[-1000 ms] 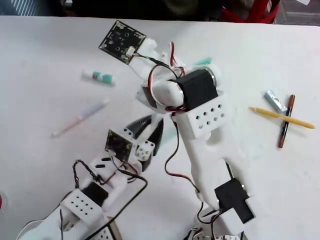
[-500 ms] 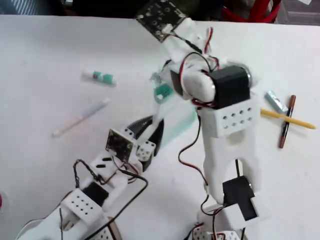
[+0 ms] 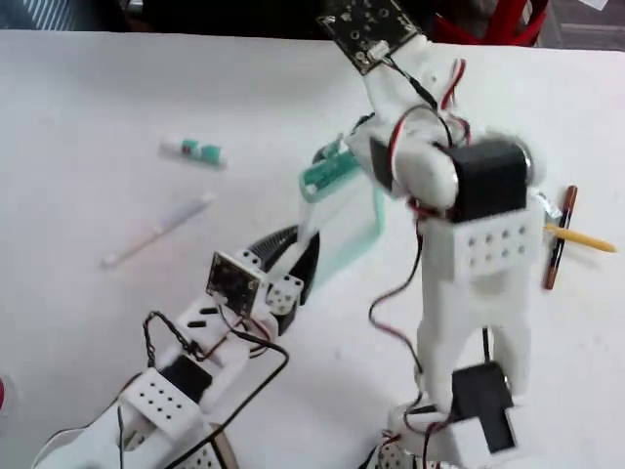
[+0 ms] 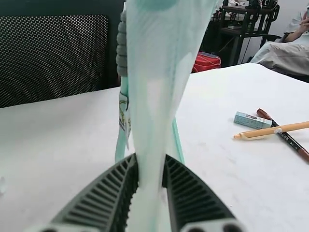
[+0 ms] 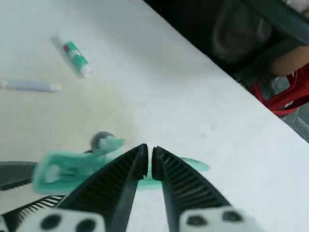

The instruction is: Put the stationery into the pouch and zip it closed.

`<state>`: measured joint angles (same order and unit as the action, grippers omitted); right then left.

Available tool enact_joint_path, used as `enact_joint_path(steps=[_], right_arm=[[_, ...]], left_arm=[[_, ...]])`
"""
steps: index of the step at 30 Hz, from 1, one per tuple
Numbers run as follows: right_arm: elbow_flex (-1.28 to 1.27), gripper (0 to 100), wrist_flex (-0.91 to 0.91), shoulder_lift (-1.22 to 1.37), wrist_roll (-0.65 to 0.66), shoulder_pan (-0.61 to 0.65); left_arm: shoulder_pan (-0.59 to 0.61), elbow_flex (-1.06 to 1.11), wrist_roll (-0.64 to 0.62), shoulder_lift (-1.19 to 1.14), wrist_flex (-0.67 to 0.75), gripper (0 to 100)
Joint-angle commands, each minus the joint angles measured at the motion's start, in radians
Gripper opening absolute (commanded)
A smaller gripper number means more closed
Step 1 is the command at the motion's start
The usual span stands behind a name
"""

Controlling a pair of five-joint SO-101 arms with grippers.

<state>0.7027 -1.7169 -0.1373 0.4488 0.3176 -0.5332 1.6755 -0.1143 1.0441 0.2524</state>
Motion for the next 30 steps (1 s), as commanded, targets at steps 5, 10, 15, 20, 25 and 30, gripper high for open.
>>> enact_joint_path(steps=[5, 10, 15, 20, 25, 30], right_arm=[[-0.046, 28.9, -0.002, -0.074, -0.591, 0.159], [-0.048, 28.6, -0.002, -0.036, -0.781, 0.163], [-0.048, 18.9, -0.002, -0.024, -0.776, 0.12], [-0.04, 15.6, 0.03, 0.039, -0.775, 0.122], [-0.038, 15.4, 0.038, 0.143, -0.775, 0.122], [-0.038, 8.9, 0.035, 0.127, -0.775, 0.119]], left_arm=[[-0.018, 0.006, -0.005, -0.031, -0.026, 3], [-0.018, 0.006, -0.005, -0.033, -0.028, 3], [-0.021, 0.006, -0.005, -0.031, -0.028, 3], [-0.021, 0.006, -0.005, -0.031, -0.028, 3], [-0.019, 0.006, -0.005, -0.031, -0.028, 3], [-0.019, 0.005, -0.005, -0.031, -0.028, 3]])
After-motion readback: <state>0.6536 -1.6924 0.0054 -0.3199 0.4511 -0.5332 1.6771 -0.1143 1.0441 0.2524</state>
